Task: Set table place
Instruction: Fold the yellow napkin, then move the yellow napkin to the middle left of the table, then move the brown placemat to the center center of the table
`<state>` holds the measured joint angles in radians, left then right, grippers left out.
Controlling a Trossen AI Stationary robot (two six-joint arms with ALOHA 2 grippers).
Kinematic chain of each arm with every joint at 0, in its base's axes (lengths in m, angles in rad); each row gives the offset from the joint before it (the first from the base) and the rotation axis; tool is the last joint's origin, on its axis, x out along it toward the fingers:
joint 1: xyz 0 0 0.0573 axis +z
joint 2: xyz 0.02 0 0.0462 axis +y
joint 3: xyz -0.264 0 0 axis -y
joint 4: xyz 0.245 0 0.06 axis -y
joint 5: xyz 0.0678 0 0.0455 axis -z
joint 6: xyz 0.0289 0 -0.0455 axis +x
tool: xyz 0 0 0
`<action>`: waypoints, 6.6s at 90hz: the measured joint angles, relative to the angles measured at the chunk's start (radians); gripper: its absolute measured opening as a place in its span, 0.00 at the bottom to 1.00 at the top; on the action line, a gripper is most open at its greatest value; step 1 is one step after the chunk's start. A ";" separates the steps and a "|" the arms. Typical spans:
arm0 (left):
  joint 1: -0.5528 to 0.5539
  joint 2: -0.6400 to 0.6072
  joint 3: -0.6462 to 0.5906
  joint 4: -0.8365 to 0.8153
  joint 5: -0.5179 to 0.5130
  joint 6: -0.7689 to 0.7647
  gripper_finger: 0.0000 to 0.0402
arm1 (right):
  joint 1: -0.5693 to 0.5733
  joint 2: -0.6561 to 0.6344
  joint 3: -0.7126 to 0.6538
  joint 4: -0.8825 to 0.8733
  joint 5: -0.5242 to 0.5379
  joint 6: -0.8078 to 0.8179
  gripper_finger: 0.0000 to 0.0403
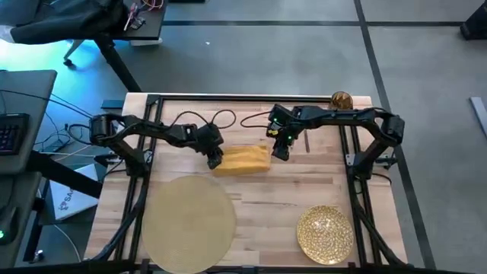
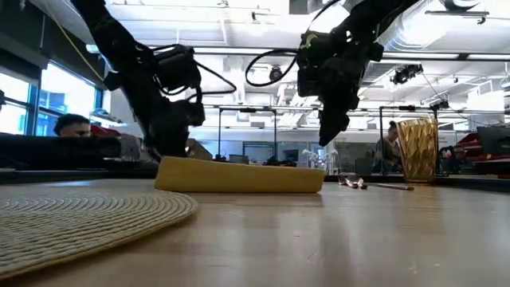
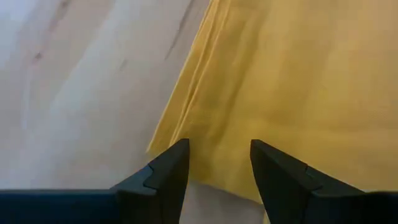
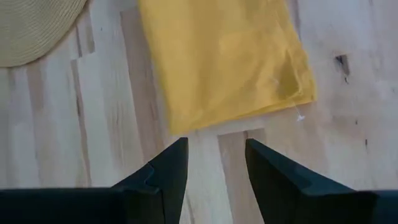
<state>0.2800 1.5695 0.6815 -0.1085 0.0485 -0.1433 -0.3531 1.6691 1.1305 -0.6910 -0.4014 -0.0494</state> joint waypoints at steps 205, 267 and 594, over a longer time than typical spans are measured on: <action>-0.348 -0.108 0.246 -0.341 0.064 -0.150 0.00 | 0.192 0.033 0.000 0.087 0.008 -0.397 0.00; -0.437 0.040 0.222 -0.399 -0.420 -0.447 0.00 | 0.200 0.071 0.000 0.186 0.373 -0.127 0.00; -0.492 -0.623 0.127 -0.561 -0.137 -0.559 0.00 | 0.536 0.455 0.213 0.738 0.411 0.606 0.44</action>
<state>-0.2117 0.9470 0.8089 -0.6693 -0.0884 -0.7019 0.1829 2.1246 1.3437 0.0471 0.0099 0.5566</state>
